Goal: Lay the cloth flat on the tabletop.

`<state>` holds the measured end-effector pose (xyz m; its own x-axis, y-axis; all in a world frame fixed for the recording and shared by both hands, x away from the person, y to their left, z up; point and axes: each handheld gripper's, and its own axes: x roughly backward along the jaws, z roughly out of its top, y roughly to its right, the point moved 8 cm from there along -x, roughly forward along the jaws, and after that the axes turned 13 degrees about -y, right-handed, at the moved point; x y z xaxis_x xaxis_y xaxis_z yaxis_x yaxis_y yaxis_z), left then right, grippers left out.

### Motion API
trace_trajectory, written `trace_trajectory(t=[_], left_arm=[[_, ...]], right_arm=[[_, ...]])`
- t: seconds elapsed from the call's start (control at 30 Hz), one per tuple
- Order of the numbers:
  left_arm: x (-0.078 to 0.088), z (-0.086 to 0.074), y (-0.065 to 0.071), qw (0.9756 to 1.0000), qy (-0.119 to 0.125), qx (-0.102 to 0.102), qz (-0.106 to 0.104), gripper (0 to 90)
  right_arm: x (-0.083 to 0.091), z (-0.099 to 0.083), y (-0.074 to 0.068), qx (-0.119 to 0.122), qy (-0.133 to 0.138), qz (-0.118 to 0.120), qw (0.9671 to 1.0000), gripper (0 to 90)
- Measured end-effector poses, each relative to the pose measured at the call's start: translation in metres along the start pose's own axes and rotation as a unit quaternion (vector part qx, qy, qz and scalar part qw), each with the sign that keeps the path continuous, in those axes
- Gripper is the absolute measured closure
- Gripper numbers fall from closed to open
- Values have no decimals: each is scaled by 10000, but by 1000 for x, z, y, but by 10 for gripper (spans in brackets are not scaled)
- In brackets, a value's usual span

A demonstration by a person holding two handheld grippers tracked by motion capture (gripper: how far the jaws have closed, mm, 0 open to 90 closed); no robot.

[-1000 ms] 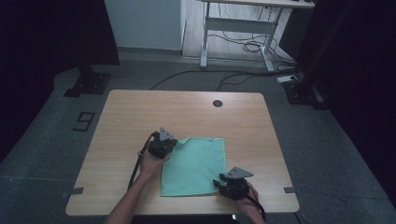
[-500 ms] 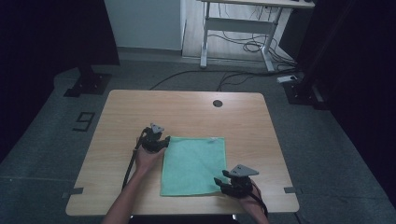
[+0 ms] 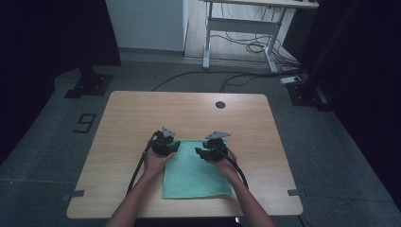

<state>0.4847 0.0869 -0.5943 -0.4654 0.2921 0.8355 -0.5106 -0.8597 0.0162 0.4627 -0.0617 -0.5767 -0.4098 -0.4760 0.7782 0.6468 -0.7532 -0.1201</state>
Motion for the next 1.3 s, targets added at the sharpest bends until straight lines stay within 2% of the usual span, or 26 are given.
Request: trace_trajectory(t=[0.07, 0.17, 0.2, 0.23, 0.27, 0.33, 0.5, 0.63, 0.73, 0.87, 0.9, 0.97, 1.03, 1.1, 1.13, 1.23, 1.3], left_arm=[[-5, -1, -2, 10000, -75, 46, -32, 625], [-6, 0, -3, 10000, -48, 66, -14, 634], [-6, 0, -3, 10000, -54, 57, -6, 646], [-6, 0, -3, 10000, -58, 55, 10, 646], [-6, 0, -3, 10000, -56, 69, 10, 646], [-6, 0, -3, 9999, -62, 108, 10, 645], [-7, 0, -3, 9999, -48, 120, 21, 645], [-7, 0, -3, 9999, -55, 119, -2, 645], [-7, 0, -3, 9999, -65, 110, -9, 644], [-7, 0, -3, 9999, -64, 129, -12, 645], [-7, 0, -3, 9999, -70, 123, 2, 644], [-7, 0, -3, 9999, -70, 133, -10, 642], [-6, 0, -3, 9998, -64, 187, -37, 638], [-6, 0, -3, 9998, -64, 193, -27, 636], [-6, 0, -3, 9998, -65, 201, -12, 637], [-7, 0, -2, 9998, -58, 200, 27, 637], [-7, 0, -2, 9997, -34, 219, 44, 637]], right_arm=[[-19, 6, -1, 17, -61, -79, 9999, 545], [-33, 7, 2, -11, -188, -259, 9995, 533], [-34, 7, 6, -107, -137, -315, 9994, 533], [-34, 7, 9, -152, -130, -378, 9991, 524], [-31, 5, 16, -182, -135, -577, 9981, 498], [-26, -1, 29, -225, -162, -791, 9965, 491], [-10, -17, 60, -593, -30, -985, 9934, 509], [-4, -23, 72, -674, 26, -1033, 9924, 515], [-3, -23, 74, -698, 63, -981, 9927, 508], [1, -27, 77, -790, 23, -1083, 9910, 494], [4, -28, 76, -816, -5, -1116, 9904, 494], [17, -25, 63, -672, 120, -1051, 9921, 495], [31, -23, 41, -523, 229, -865, 9946, 504], [40, -28, 15, -322, 209, -709, 9967, 509], [42, -33, 2, -236, 190, -570, 9979, 509], [41, -60, -25, -13, -110, -405, 9991, 509], [42, -74, -32, 17, -196, -417, 9989, 509]])
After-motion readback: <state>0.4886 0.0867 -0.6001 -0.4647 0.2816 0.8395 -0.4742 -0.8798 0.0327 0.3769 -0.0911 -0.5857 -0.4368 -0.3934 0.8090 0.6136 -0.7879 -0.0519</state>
